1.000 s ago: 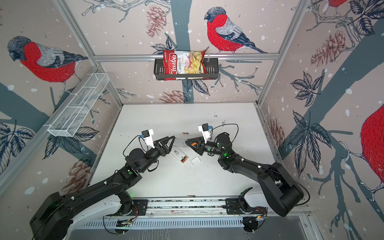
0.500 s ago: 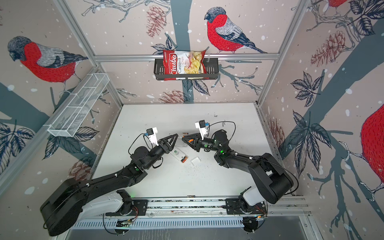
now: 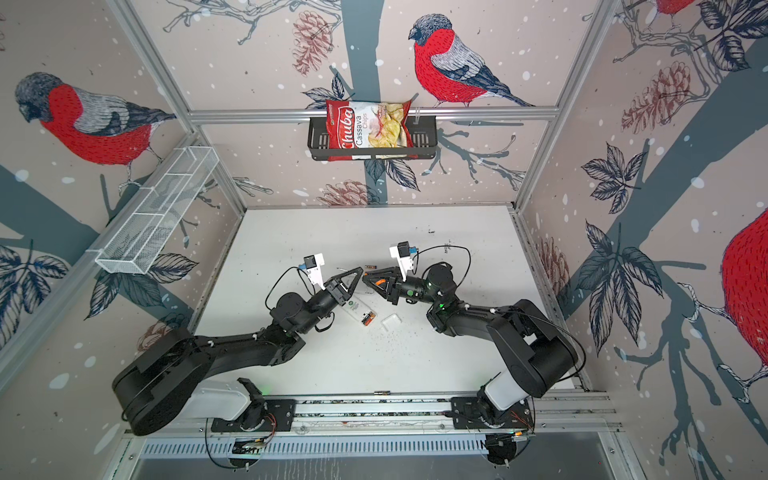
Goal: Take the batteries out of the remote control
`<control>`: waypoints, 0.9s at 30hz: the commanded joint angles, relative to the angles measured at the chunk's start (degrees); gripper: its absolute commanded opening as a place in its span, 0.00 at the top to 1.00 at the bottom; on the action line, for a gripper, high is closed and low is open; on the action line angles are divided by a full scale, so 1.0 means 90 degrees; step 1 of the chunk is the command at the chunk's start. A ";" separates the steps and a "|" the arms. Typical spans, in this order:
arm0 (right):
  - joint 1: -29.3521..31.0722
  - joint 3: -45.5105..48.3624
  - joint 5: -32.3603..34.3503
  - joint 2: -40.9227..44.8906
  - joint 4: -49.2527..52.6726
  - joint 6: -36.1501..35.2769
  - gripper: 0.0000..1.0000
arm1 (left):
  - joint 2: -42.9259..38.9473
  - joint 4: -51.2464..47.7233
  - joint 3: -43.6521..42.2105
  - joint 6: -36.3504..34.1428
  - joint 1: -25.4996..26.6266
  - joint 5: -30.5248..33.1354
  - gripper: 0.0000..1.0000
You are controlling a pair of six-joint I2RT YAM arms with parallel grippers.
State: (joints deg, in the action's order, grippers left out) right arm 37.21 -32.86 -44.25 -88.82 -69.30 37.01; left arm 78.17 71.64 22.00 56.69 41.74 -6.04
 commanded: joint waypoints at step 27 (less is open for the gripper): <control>-0.0149 -0.0144 -0.0846 -0.0428 -0.1590 0.1844 0.37 | 0.0401 0.2313 -0.0102 -0.0760 -0.0116 -0.0363 1.00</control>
State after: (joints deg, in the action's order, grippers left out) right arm 35.79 -33.93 -49.69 -92.31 -78.50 49.87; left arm 81.47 86.48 20.62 51.92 40.93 -8.80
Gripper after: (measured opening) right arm 0.626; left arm 0.057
